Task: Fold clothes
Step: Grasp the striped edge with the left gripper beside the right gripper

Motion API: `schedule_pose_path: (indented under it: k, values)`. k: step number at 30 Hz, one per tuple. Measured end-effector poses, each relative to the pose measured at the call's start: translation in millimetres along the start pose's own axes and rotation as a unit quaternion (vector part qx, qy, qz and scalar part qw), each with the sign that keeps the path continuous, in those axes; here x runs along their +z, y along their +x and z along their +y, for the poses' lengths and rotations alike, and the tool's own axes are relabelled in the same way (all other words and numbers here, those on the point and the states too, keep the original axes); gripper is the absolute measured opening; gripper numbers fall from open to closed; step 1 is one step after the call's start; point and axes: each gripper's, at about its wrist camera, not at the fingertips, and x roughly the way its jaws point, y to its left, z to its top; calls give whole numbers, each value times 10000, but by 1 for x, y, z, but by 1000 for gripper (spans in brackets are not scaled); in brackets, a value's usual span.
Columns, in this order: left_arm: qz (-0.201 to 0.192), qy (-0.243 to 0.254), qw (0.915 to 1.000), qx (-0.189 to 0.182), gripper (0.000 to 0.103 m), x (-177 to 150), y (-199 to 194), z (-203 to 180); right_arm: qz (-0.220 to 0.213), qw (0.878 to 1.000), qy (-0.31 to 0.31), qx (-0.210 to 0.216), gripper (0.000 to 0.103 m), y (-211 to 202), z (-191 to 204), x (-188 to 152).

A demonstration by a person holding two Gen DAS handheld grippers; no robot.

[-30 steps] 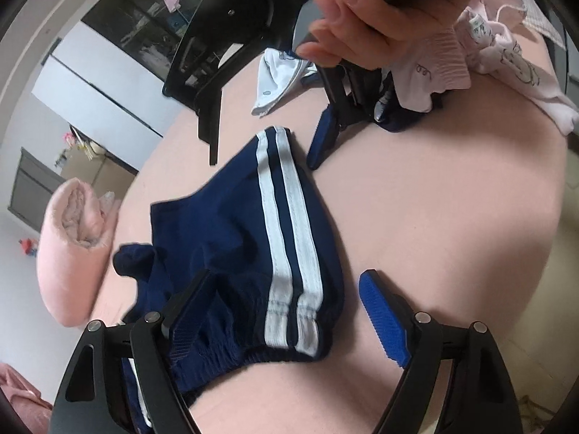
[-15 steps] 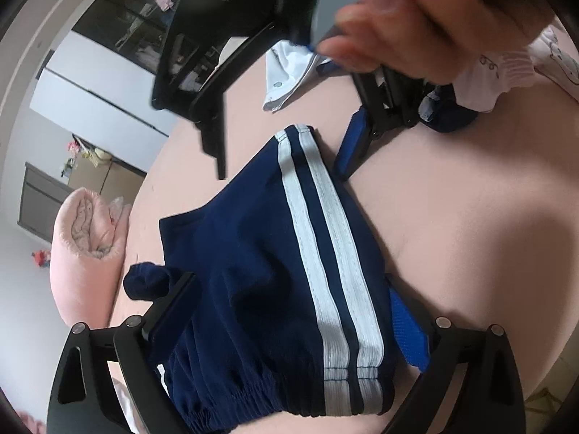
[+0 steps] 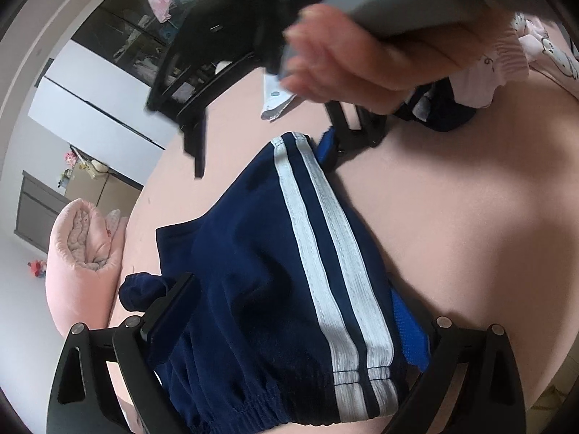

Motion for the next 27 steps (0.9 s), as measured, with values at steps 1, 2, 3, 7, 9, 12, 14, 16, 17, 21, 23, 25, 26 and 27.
schedule_pose_path:
  k: [1,2,3,7,9,12,14,16,17,21,23,25,26,27]
  values:
    - [-16,-40,10000,19,101,-1,0,0,-2,10000,-12,64,85,-1,-2,0]
    - [-27,-126,9999,60,103,-3,1,1,12,10000,-64,63,83,-2,-3,-1]
    - [-60,-247,9996,76,103,-5,1,1,13,9999,-108,50,82,-2,-3,-1]
    - [-38,-760,9971,-78,103,-12,4,11,-54,9995,-189,-228,59,-3,-3,-4]
    - [0,-993,9949,-158,103,-15,5,16,-55,9995,-45,-322,39,-5,-12,-3]
    - [-74,-724,9973,68,103,-12,2,7,-29,9993,206,-303,3,-6,-28,-2]
    - [-159,-424,9983,377,103,-9,-4,-3,-31,9993,226,-298,2,-5,-30,-2]
    - [-195,-172,9976,642,103,-5,-7,-12,-31,9993,213,-314,2,-5,-29,-2]
    - [-207,-56,9970,743,103,-3,-9,-15,-29,9993,206,-297,2,-4,-29,-2]
    - [-206,355,9937,1040,103,3,-12,-25,-11,9996,152,-250,2,-4,-28,-3]
    - [-111,430,9938,1023,102,5,-11,-27,16,9996,154,-219,2,-5,-30,-3]
    - [34,396,9953,877,97,7,-10,-25,28,9997,141,-194,2,-6,-31,-3]
    - [93,348,9965,755,89,7,-10,-25,31,9998,124,-182,2,-6,-31,-3]
    - [118,299,9974,649,82,7,-11,-25,30,9998,101,-171,2,-6,-31,-3]
